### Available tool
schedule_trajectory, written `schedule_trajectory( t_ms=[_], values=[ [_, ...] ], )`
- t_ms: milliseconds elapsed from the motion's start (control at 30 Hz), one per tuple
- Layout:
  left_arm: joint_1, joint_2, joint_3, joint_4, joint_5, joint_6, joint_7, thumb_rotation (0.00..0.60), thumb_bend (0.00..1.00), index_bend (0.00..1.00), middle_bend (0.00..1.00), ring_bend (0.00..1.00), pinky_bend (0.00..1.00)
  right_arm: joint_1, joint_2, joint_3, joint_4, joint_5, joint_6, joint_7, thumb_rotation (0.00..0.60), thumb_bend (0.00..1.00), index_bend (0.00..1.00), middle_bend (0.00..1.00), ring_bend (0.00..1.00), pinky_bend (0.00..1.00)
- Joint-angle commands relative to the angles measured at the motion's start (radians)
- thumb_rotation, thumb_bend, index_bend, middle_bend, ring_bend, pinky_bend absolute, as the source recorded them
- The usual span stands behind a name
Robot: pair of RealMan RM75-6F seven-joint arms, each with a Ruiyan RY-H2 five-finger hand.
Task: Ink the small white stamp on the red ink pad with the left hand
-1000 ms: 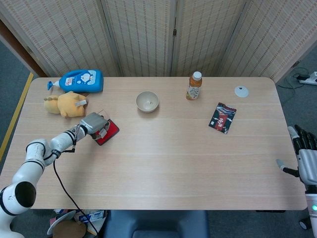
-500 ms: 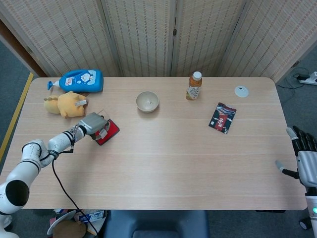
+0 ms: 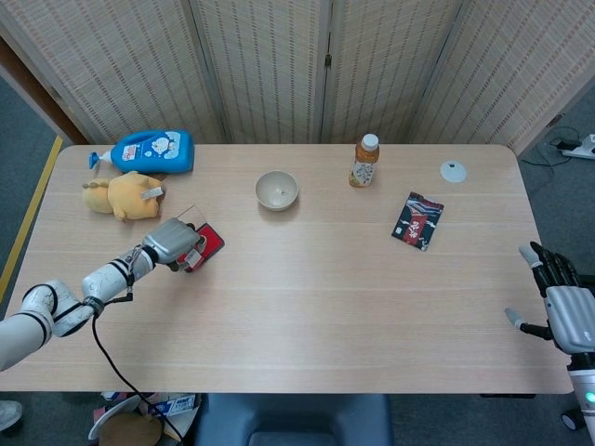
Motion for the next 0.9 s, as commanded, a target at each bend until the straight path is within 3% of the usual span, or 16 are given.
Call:
schedule_trajectory(
  t_ms=[33, 233, 467, 900],
  values=[
    [0.05, 0.074, -0.073, -0.176, -0.156, -0.01, 0.229, 0.6, 0.33, 0.56, 0.49, 0.28, 0.42, -0.004, 0.008, -0.012, -0.002, -0.023, 0.013, 0.016, 0.6, 0.21, 0.0, 0.0, 0.0, 0.0],
    [0.084, 0.069, -0.101, -0.271, -0.293, 0.012, 0.442, 0.6, 0.33, 0.56, 0.49, 0.28, 0.42, -0.019, 0.016, -0.032, -0.01, -0.073, 0.054, 0.029, 0.6, 0.21, 0.0, 0.0, 0.0, 0.0],
    [0.099, 0.011, -0.118, -0.285, -0.399, 0.029, 0.593, 0.6, 0.33, 0.56, 0.49, 0.28, 0.42, -0.032, 0.033, -0.044, -0.007, -0.103, 0.09, 0.073, 0.6, 0.21, 0.0, 0.0, 0.0, 0.0],
    [0.108, -0.066, -0.138, -0.242, -0.444, 0.018, 0.657, 0.6, 0.33, 0.56, 0.49, 0.28, 0.42, -0.048, 0.046, -0.058, 0.0, -0.132, 0.132, 0.109, 0.6, 0.21, 0.0, 0.0, 0.0, 0.0]
  ],
)
